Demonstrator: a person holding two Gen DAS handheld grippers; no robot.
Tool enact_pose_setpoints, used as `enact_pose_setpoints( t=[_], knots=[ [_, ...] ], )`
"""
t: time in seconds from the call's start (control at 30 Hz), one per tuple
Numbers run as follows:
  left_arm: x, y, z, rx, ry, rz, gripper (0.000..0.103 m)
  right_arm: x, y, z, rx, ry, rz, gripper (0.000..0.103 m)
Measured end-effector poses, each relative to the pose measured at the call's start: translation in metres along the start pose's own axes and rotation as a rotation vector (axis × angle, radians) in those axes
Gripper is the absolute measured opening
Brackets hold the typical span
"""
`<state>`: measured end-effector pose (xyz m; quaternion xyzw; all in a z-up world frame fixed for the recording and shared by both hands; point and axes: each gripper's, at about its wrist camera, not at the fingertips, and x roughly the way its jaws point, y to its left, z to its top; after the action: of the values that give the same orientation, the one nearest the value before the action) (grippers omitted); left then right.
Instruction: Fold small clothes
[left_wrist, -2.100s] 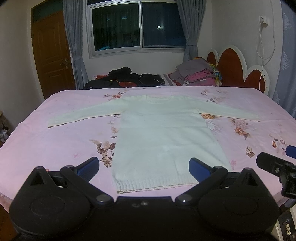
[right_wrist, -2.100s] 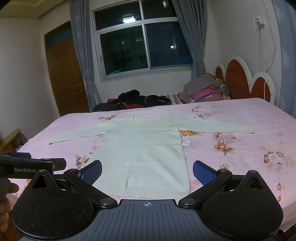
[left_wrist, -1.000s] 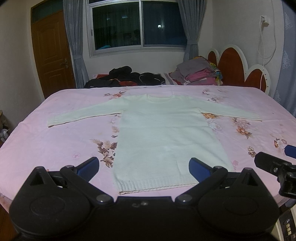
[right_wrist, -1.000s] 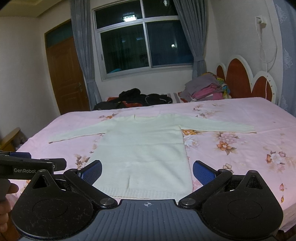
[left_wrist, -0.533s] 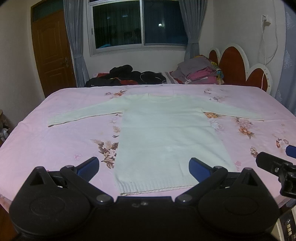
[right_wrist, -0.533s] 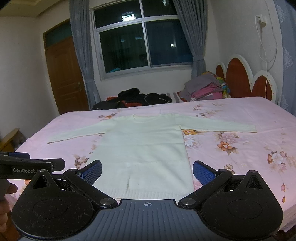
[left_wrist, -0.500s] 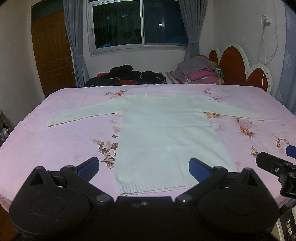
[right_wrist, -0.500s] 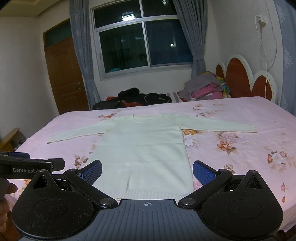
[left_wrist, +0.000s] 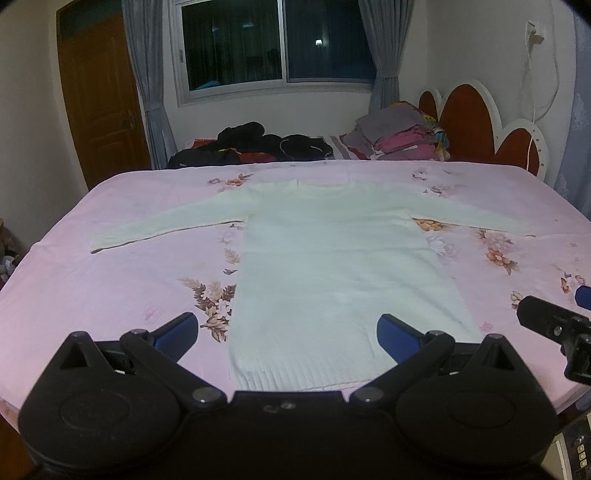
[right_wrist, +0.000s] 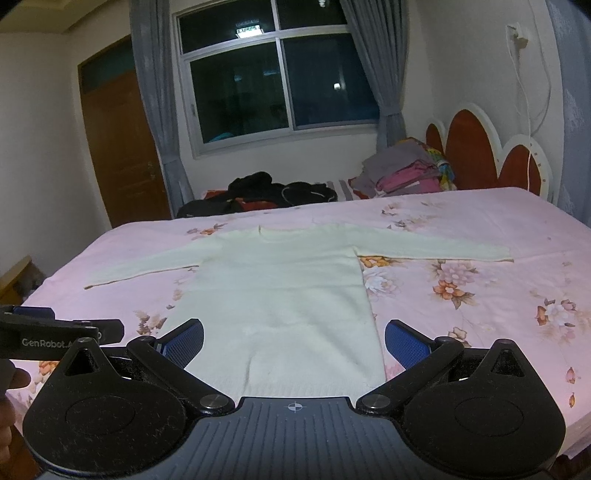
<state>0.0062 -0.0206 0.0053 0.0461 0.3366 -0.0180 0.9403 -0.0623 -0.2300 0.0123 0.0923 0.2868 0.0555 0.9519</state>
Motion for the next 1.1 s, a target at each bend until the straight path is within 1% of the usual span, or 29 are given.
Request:
enact_pose_setpoints(
  t=[0.23, 0.47, 0.63, 0.77, 0.87, 1.1],
  knots=[
    [0.029, 0.004, 0.012, 0.001, 0.020, -0.003, 0.103, 0.027, -0.003, 0.005, -0.005, 0.017, -0.020, 0.103],
    [0.070, 0.013, 0.032, 0.004, 0.036, -0.019, 0.103, 0.065, -0.006, 0.016, -0.005, 0.018, -0.033, 0.103],
    [0.104, 0.024, 0.050, 0.006, 0.053, -0.030, 0.103, 0.098, -0.007, 0.028, 0.008, 0.034, -0.063, 0.103],
    [0.125, 0.031, 0.063, 0.015, 0.057, -0.033, 0.103, 0.121, -0.010, 0.039, 0.038, 0.040, -0.080, 0.103],
    [0.140, 0.038, 0.072, 0.007, 0.067, -0.045, 0.103, 0.137, -0.009, 0.047, 0.039, 0.047, -0.101, 0.103],
    [0.169, 0.045, 0.086, 0.000, 0.082, -0.048, 0.103, 0.161, -0.018, 0.058, 0.042, 0.050, -0.135, 0.103]
  ],
)
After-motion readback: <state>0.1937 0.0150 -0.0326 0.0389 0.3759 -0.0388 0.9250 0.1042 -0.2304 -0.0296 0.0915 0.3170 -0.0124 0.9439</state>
